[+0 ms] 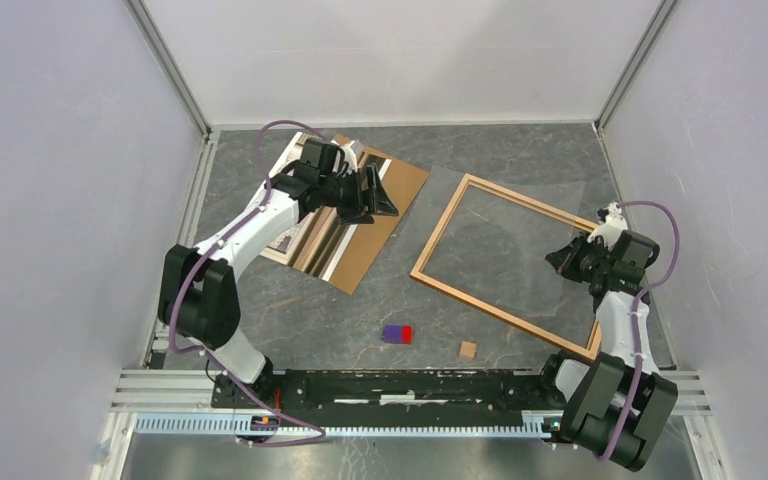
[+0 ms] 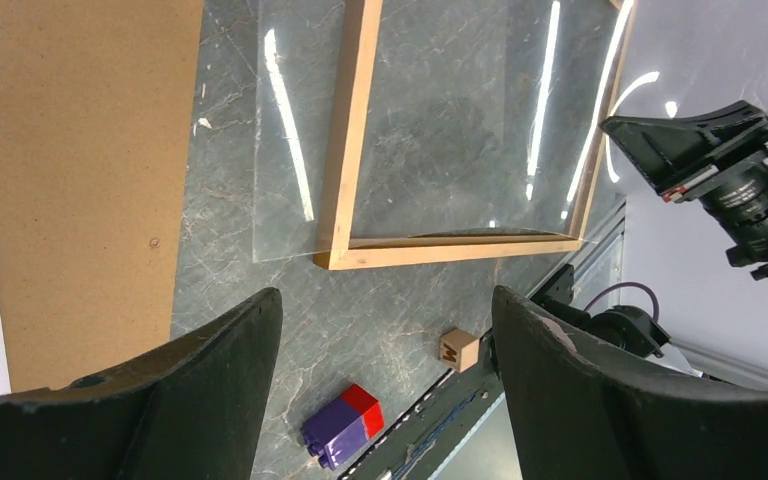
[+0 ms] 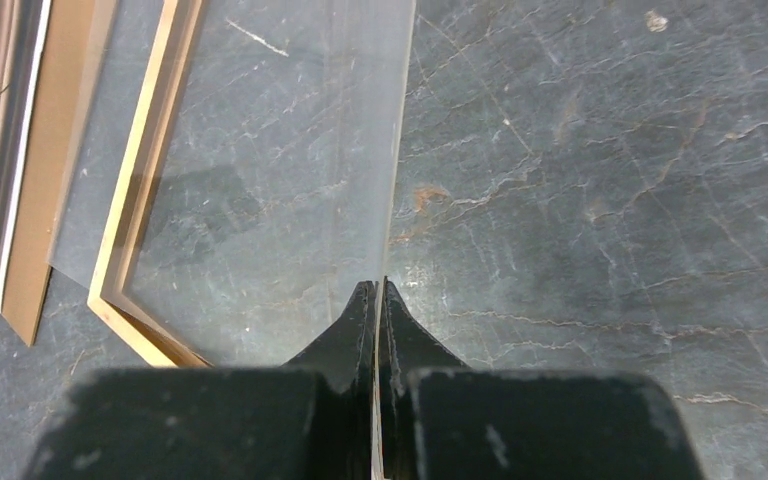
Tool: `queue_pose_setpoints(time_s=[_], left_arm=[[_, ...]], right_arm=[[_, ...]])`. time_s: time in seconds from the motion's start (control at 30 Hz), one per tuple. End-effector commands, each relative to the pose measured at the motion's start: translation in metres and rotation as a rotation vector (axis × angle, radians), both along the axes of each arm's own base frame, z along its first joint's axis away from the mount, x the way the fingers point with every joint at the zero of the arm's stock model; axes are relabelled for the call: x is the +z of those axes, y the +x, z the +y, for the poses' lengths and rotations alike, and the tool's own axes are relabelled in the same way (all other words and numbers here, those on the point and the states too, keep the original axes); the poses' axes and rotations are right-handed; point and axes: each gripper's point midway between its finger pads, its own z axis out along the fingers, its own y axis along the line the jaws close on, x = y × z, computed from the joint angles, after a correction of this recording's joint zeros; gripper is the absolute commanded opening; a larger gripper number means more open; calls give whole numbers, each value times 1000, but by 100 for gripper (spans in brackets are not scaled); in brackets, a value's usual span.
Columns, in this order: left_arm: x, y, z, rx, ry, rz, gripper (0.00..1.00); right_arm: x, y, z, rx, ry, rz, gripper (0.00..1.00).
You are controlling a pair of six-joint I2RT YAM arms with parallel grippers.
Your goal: Put the photo into the frame
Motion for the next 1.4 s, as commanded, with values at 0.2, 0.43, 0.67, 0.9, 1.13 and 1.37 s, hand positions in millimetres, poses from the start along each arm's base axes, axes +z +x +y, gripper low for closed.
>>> queue_pose_setpoints(time_s=[0.2,0.43,0.67,0.9,1.13,1.37], left_arm=[[-19,5,-10,-27,-14,25,75],[-44,-3,-30,-82,24,62,68],[-73,-15,-46,-124,78,103,67],[-71,-58,-75,-73,155,42,71],[-90,-93,-102,264,68,359,65],[-120,-90,-119,487,67,488,63]], right_arm=[[-5,-7,-29,-82,-83,50,0],[-4,-14,-55,-123,-221,108,0],[-12,-12,-57,-92,-228,137,0],[-12,-11,-59,-114,-228,136,0],[-12,-9,-58,-109,-220,123,0],[-12,-8,-56,-102,-218,107,0]])
